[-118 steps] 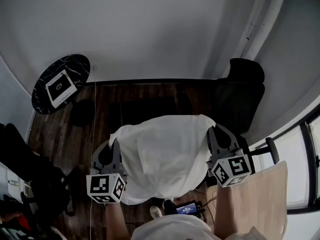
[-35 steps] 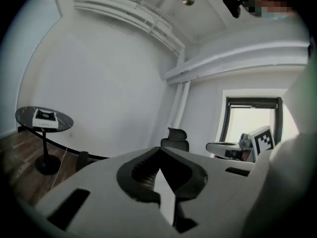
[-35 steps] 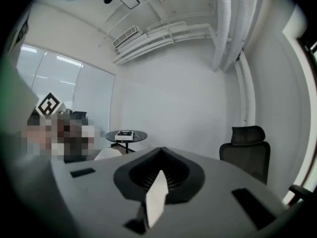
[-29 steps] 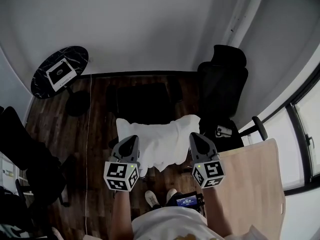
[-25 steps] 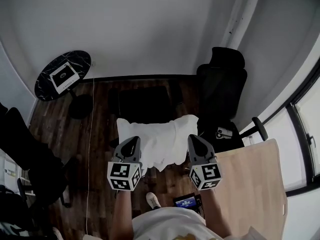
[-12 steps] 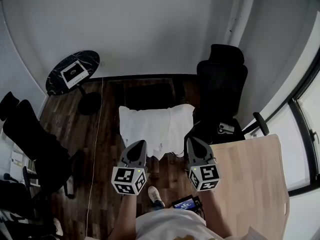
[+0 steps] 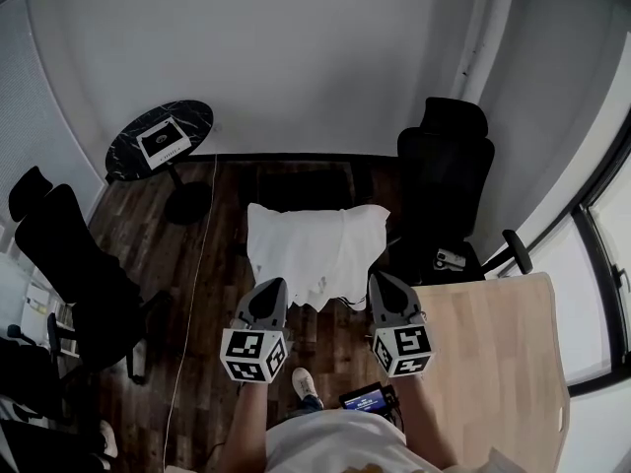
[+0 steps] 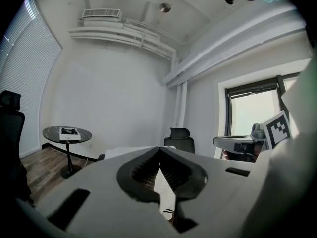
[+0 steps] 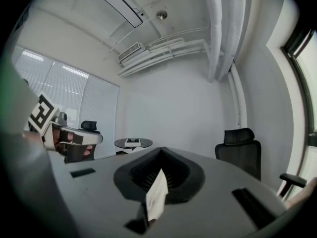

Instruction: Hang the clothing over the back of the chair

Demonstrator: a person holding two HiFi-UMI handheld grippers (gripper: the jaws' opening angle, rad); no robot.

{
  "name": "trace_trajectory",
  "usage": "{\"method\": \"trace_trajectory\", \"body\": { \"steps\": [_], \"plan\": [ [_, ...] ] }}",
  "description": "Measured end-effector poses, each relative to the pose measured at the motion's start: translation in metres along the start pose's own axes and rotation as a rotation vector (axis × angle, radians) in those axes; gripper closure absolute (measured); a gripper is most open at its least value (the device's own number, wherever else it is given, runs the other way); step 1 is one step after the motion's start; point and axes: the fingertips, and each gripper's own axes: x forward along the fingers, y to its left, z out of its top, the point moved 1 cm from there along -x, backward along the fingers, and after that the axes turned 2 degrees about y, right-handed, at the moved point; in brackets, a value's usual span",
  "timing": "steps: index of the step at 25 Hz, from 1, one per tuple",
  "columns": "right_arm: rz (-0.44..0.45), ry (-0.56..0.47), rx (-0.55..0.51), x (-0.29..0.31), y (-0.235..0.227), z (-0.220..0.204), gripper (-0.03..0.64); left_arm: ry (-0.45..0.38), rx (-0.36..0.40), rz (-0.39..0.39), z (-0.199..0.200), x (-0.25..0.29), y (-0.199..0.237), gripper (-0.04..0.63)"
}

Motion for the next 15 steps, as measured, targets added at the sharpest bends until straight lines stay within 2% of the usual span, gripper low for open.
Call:
{"method": "trace_trajectory", "body": {
  "steps": [4, 15],
  "plan": [
    [0.001, -0.007, -0.008, -0.001, 0.000, 0.002, 0.606, -0.015, -0.014, 0.003, 0.002, -0.003, 0.002, 0.575],
    [-0.002, 0.011, 0.002, -0.003, 0.000, -0.011, 0.606, 0.041, 0.026, 0.029, -0.020, -0.008, 0.005, 0.575]
  ]
}}
